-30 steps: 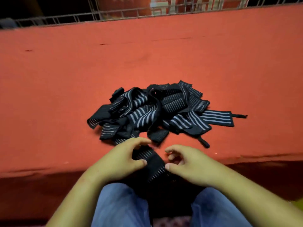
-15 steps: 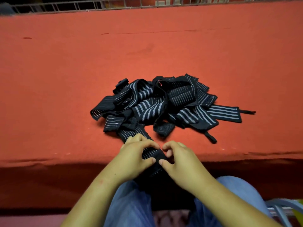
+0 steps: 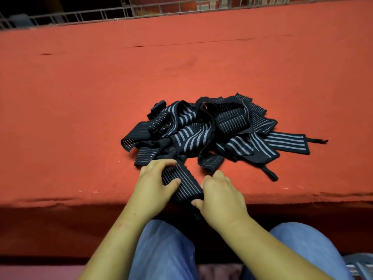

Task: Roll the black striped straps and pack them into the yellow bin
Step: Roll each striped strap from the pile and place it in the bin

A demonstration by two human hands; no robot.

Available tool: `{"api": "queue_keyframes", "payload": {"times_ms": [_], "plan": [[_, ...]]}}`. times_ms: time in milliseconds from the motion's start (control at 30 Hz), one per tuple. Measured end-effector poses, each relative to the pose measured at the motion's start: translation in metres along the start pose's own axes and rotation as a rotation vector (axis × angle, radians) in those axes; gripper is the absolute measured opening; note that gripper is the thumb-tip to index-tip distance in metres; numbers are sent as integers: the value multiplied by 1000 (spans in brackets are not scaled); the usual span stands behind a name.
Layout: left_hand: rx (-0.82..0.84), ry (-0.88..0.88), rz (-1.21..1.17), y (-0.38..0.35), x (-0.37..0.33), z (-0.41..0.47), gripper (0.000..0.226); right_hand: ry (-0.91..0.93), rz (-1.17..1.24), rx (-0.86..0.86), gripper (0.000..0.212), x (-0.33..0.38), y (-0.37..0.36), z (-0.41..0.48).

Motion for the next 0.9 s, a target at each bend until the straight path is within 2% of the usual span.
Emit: {"api": "queue_keyframes", "payload": {"times_ms": [67,133,233,400,567,667,767,900], "plan": [[-18,25,18,6,4,2,52,66,95,9,25,0,0,0],[-15,38,12,7,5,3,52,132,212,35,27,-4,3,-5],[-18,38,31,4,5,7,49,132,395,74,13,-28,13,-13],[-8,59,18,-5,5,11,51,39,604,110,23,-77,31,-22],[13,64,6,-12,8,12,58,-158,841,20,37,-112,33,-25],[-16,48,28,-10,13,13,54,-280,966,17,31,-125,23,-28],[-34,25,34,-7,16,13,46,-305,986,1,22,-135,18,-27],[1,20,90,-10,25,13,57,-287,993,45,27,-131,24,-29]]}}
Point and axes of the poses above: each hand's wrist, its own z-axis towards the middle knuckle, its own y-axis out of the back of the hand, x = y × z, the point moved 7 cm from there along z, towards the middle knuckle, and after that the axes turned 15 degrees about -z, right-handed, at the moved point
